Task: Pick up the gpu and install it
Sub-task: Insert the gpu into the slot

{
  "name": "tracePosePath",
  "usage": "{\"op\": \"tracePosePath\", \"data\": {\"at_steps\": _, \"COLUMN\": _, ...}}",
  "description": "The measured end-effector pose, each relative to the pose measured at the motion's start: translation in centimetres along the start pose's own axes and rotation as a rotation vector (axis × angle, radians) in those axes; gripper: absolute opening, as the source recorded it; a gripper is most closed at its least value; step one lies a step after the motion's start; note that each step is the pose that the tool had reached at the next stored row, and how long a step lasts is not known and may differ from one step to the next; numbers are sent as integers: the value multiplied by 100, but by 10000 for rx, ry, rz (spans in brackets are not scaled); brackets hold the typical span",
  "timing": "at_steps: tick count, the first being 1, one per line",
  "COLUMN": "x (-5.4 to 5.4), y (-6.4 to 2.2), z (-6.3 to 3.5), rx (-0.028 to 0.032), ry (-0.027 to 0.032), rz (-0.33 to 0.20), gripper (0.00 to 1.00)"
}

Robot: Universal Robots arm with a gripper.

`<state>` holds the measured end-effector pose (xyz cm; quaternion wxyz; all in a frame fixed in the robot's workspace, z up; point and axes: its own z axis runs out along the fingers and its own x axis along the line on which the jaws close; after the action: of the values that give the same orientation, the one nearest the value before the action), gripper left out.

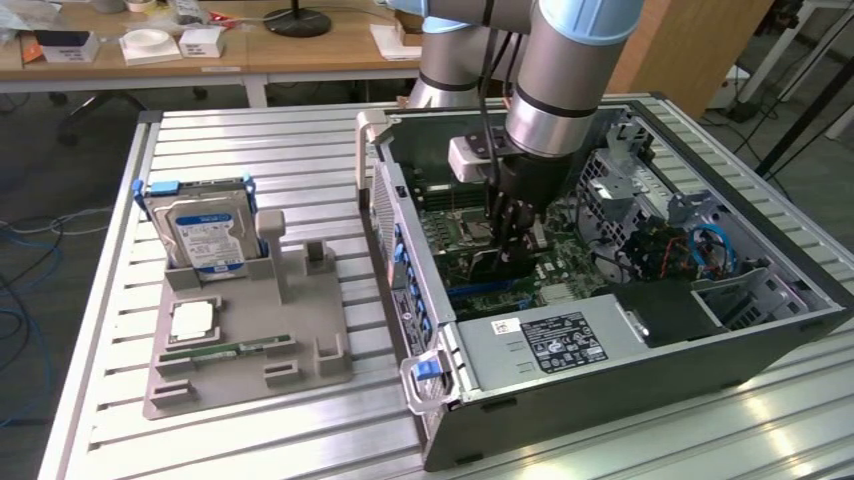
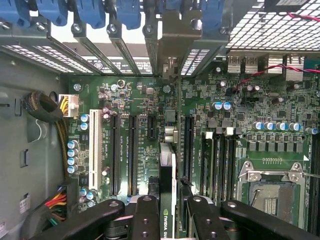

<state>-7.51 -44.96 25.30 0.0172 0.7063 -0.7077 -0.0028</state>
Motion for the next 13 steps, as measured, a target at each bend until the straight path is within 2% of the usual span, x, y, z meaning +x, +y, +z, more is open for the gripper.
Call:
{"op": "tracePosePath", "data": {"at_steps": 6, "x": 0, "y": -39, "z": -1, "rx": 4, "ry": 4, "rz": -162, "gripper": 26}}
{"op": "tracePosePath", "data": {"at_steps": 13, "x": -26, "y": -28, "z": -1, "rx": 12, "ry": 6, "rz": -165, "gripper": 26}}
